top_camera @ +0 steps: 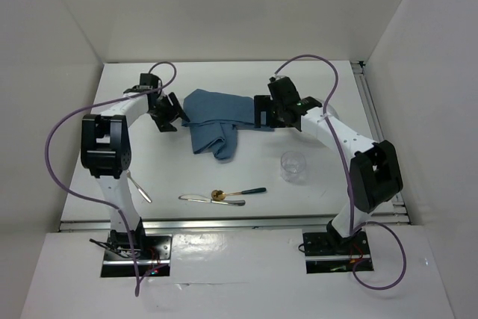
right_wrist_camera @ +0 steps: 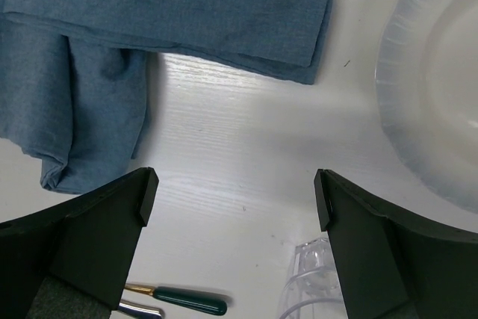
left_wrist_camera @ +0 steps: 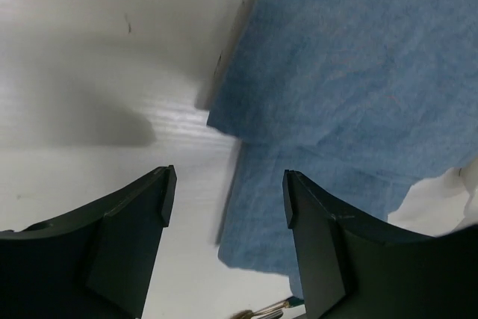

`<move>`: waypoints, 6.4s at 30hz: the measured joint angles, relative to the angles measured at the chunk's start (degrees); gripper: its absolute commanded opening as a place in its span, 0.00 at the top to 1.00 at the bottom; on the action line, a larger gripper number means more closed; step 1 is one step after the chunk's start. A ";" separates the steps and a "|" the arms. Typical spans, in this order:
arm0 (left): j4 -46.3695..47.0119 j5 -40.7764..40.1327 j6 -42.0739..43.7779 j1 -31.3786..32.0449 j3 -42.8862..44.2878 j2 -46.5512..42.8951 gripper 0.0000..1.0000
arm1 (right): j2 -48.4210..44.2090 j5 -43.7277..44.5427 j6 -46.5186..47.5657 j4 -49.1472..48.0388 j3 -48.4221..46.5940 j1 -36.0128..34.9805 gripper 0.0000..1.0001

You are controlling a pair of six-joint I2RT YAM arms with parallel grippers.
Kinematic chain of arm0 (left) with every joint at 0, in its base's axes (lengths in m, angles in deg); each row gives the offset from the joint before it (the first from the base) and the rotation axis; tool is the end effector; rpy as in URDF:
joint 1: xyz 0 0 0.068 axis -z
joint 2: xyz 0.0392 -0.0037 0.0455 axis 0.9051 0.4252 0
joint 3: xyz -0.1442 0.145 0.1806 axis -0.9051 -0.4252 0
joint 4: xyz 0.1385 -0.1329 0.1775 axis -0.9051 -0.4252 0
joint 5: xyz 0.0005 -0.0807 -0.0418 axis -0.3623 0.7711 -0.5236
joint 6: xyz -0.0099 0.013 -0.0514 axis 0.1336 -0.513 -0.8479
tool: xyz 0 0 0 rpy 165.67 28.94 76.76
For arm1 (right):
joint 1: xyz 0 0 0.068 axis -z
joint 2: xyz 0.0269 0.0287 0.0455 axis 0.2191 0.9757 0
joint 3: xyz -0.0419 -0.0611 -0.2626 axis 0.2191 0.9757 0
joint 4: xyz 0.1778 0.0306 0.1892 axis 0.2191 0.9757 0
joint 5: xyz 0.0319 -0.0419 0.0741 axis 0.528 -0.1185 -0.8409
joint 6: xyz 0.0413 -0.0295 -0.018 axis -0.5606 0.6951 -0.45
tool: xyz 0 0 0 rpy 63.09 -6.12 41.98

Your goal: Set the dinner table for one person

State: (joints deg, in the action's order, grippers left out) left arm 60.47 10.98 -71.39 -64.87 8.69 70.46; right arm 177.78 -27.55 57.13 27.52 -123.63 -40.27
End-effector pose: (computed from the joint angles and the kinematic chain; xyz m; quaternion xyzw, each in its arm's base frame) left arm 0.4215 -0.0098 0.1881 -0.2780 0.9147 -0.2160 0.1987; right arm 0.3209 0.1636 0.2702 -0.0427 0.9342 0.0954 0.3410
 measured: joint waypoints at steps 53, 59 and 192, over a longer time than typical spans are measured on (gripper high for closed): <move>-9.64 -1.92 -0.83 0.35 5.55 -17.94 1.00 | 14.58 5.18 -36.09 -22.84 8.26 -29.94 0.14; -9.88 -1.86 -0.83 0.33 4.87 -18.47 1.00 | 16.28 5.29 -37.46 -26.69 8.04 -28.39 0.20; 0.81 -7.54 -3.91 5.51 -15.54 -7.37 1.00 | 16.15 -13.97 -9.01 -14.56 6.54 6.03 1.00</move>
State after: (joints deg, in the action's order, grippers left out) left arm 61.28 3.44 -75.30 -59.36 -6.85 63.10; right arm 193.93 -41.51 48.12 12.96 -117.09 -34.24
